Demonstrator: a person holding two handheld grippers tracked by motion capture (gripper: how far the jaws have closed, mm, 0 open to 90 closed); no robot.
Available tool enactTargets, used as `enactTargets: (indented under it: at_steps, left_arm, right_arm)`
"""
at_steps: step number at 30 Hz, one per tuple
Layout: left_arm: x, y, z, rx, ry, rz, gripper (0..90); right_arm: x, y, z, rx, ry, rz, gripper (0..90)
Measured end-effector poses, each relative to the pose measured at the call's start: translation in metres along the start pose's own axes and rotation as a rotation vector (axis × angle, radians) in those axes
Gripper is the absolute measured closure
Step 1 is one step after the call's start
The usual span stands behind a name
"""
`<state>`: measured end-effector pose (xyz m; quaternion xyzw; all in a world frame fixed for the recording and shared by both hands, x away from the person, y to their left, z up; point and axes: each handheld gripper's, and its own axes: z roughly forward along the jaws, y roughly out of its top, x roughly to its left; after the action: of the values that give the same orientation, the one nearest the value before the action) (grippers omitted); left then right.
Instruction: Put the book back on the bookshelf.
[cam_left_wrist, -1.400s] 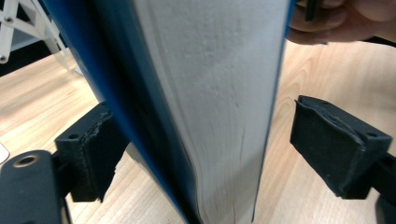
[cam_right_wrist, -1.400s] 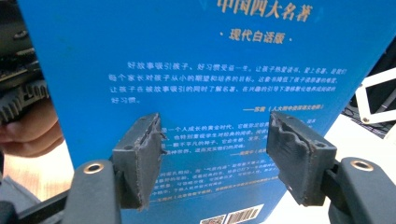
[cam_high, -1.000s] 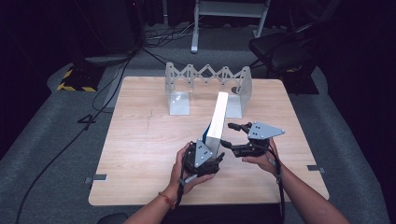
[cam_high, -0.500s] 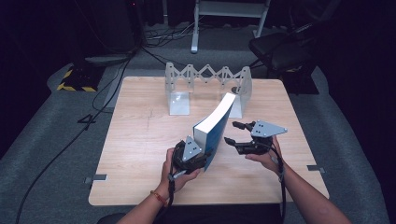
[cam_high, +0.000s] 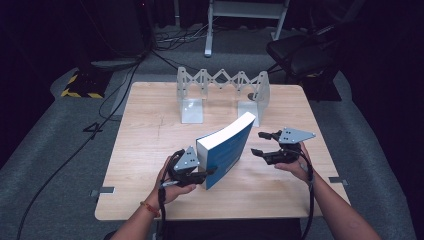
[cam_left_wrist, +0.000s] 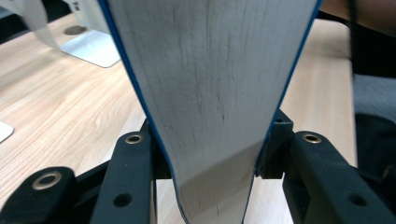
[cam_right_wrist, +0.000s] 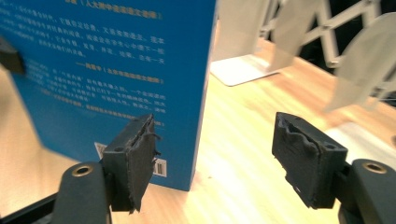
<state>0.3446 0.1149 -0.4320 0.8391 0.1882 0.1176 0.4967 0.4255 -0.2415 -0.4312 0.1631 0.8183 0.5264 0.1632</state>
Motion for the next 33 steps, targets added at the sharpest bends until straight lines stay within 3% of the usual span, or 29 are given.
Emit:
enactTargets:
  at_steps: [3, 6, 7, 15, 19, 23, 28, 33]
  left_arm:
    - [0.002, -0.003, -0.006, 0.004, -0.034, 0.011, 58.9]
    - [0.006, -0.005, -0.013, 0.02, -0.092, 0.019, 58.8]
    - [0.007, -0.005, -0.014, 0.027, -0.109, 0.026, 58.5]
    - [0.002, -0.007, -0.014, 0.016, -0.12, 0.031, 57.0]
    - [0.0, -0.009, -0.015, 0.023, -0.096, 0.042, 56.0]
    - [-0.002, -0.014, -0.017, 0.053, -0.061, 0.057, 54.4]
    - [0.004, -0.019, -0.022, 0.046, 0.0, 0.002, 46.6]
    - [0.007, -0.025, -0.026, 0.012, 0.079, -0.045, 48.1]
  right_arm:
    - [0.002, 0.001, 0.003, 0.004, 0.034, -0.016, 32.1]
    - [0.007, 0.004, 0.011, 0.02, 0.098, -0.044, 35.4]
    - [0.01, 0.007, 0.017, 0.009, 0.142, -0.052, 34.7]
    - [0.017, 0.016, 0.028, -0.012, 0.25, -0.08, 30.7]
    - [0.021, 0.017, 0.035, -0.001, 0.294, -0.09, 33.2]
    - [0.024, 0.017, 0.038, 0.009, 0.291, -0.098, 33.8]
    - [0.02, 0.015, 0.033, 0.006, 0.32, -0.086, 42.8]
    - [0.023, 0.012, 0.023, 0.011, 0.334, -0.095, 53.4]
